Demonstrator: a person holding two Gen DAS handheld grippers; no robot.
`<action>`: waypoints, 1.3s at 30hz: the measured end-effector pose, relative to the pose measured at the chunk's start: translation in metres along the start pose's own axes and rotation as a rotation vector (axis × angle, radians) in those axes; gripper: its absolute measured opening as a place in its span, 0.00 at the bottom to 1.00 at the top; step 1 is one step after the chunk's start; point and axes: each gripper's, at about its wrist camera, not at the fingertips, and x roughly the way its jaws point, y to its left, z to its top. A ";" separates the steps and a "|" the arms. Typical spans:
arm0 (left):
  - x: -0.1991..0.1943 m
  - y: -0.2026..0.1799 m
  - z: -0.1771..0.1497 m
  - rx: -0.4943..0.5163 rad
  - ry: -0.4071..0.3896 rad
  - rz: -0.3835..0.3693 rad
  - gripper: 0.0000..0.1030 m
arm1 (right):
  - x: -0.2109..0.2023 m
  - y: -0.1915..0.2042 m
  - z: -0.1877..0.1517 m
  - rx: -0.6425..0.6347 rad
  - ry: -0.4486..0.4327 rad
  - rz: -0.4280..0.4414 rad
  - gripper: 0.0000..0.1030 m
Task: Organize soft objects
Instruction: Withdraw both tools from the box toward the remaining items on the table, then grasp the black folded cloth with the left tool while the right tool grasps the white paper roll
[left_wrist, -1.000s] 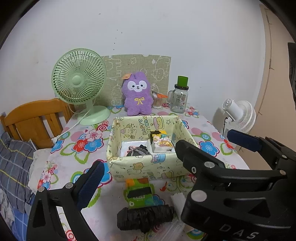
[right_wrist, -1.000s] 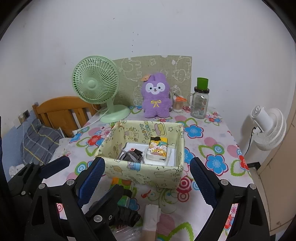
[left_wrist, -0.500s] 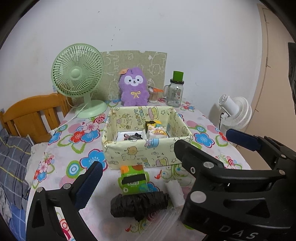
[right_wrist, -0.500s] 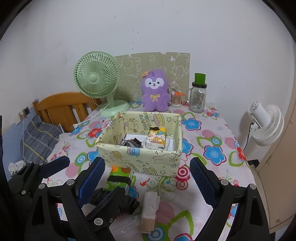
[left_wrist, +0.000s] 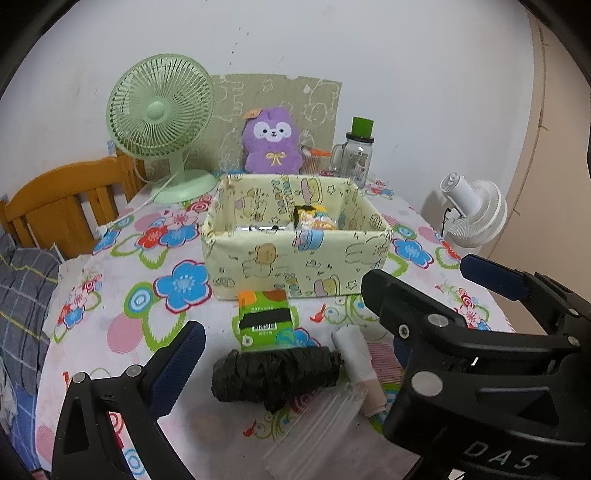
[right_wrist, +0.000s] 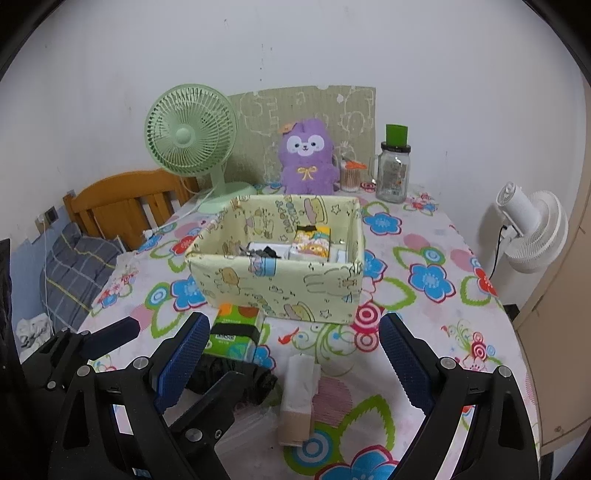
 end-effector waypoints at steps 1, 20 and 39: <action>0.001 0.000 -0.002 -0.003 0.003 0.000 1.00 | 0.002 0.000 -0.002 -0.001 0.005 -0.001 0.92; 0.040 0.008 -0.026 -0.050 0.106 0.010 1.00 | 0.043 -0.007 -0.025 0.009 0.121 -0.014 0.76; 0.081 0.014 -0.034 -0.062 0.188 0.082 1.00 | 0.088 -0.014 -0.036 0.029 0.230 0.005 0.72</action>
